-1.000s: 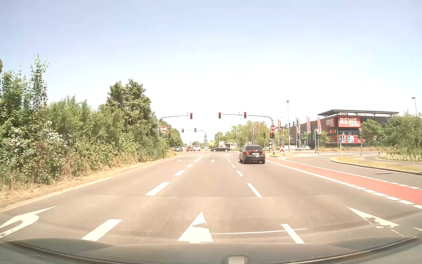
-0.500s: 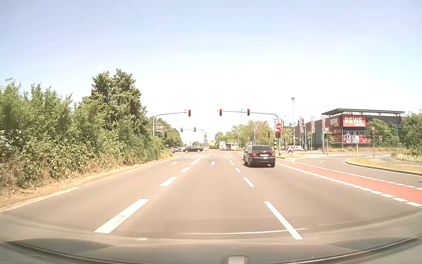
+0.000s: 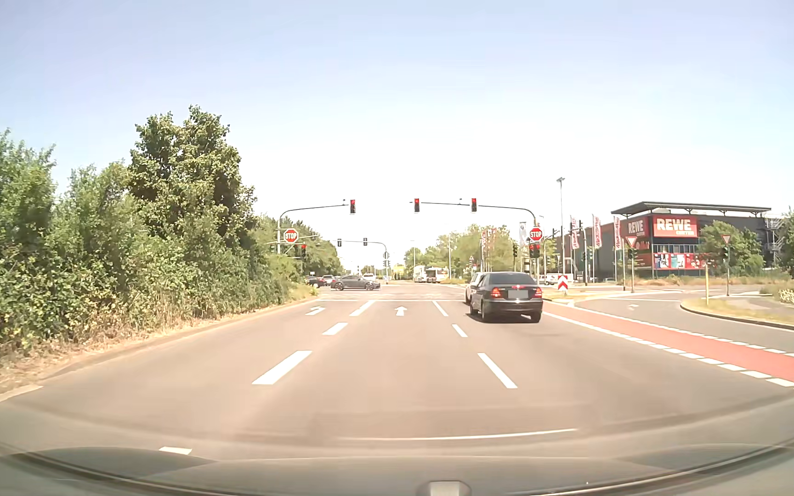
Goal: Follow the waypoints while adhering to traffic rules and regulations
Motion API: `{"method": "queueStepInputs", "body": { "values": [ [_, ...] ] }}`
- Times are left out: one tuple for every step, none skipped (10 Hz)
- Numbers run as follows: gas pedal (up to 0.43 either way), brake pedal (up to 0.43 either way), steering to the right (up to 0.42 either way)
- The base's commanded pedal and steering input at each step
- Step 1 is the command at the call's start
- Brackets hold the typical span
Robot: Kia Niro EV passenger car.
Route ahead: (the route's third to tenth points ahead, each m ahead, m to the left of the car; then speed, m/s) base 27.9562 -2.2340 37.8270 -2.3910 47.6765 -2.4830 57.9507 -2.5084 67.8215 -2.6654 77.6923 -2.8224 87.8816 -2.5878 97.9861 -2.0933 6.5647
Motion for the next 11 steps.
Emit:
{"method": "queueStepInputs", "body": {
  "values": [
    [0.000,0.220,-0.002],
    [0.000,0.213,-0.002],
    [0.000,0.207,-0.002],
    [0.000,0.195,-0.002],
    [0.000,0.195,-0.002],
    [0.000,0.189,-0.002],
    [0.000,0.183,-0.002],
    [0.000,0.183,-0.002],
    [0.000,0.183,-0.002],
    [0.000,0.177,-0.002],
    [0.000,0.177,-0.002]
  ]
}}
